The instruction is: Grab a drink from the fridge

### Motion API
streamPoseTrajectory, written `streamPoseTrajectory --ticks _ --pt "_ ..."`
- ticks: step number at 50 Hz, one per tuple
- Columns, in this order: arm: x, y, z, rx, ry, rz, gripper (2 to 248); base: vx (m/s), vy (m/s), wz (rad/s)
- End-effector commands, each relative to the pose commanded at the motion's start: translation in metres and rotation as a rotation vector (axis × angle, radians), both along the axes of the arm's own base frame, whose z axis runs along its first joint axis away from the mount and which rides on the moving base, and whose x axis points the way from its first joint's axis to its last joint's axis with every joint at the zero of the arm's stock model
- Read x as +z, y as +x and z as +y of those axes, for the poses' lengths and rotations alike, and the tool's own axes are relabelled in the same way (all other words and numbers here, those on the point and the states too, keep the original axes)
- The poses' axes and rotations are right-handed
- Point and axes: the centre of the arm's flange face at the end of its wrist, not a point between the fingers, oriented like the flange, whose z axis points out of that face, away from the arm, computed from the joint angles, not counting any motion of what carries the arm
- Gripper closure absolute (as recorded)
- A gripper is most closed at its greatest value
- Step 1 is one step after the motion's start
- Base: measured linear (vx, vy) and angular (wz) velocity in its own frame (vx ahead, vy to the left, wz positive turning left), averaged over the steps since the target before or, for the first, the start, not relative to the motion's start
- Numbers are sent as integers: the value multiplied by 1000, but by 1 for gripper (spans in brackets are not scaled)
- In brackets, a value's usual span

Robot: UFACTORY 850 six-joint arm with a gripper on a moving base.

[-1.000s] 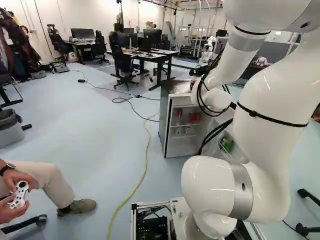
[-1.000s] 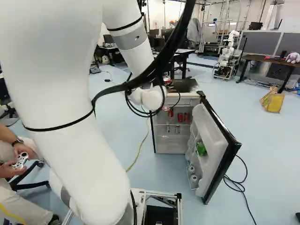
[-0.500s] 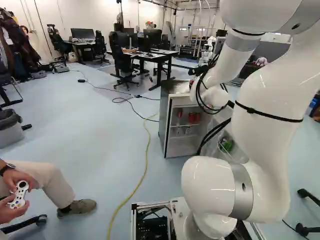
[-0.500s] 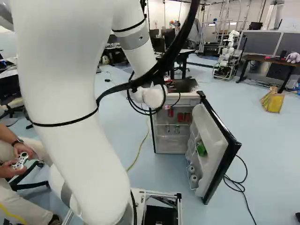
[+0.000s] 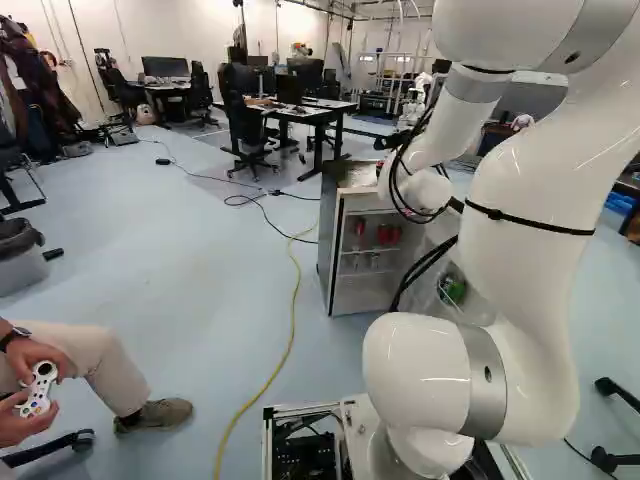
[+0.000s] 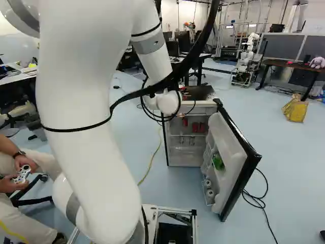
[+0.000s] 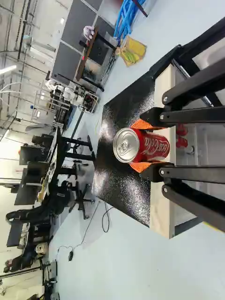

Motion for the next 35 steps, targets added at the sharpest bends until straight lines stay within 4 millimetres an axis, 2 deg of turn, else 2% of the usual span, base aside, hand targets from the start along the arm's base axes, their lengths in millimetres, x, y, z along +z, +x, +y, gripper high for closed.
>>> streamPoseTrajectory --ticks 35 --pt "-8 34 -4 10 1 42 163 0 0 0"
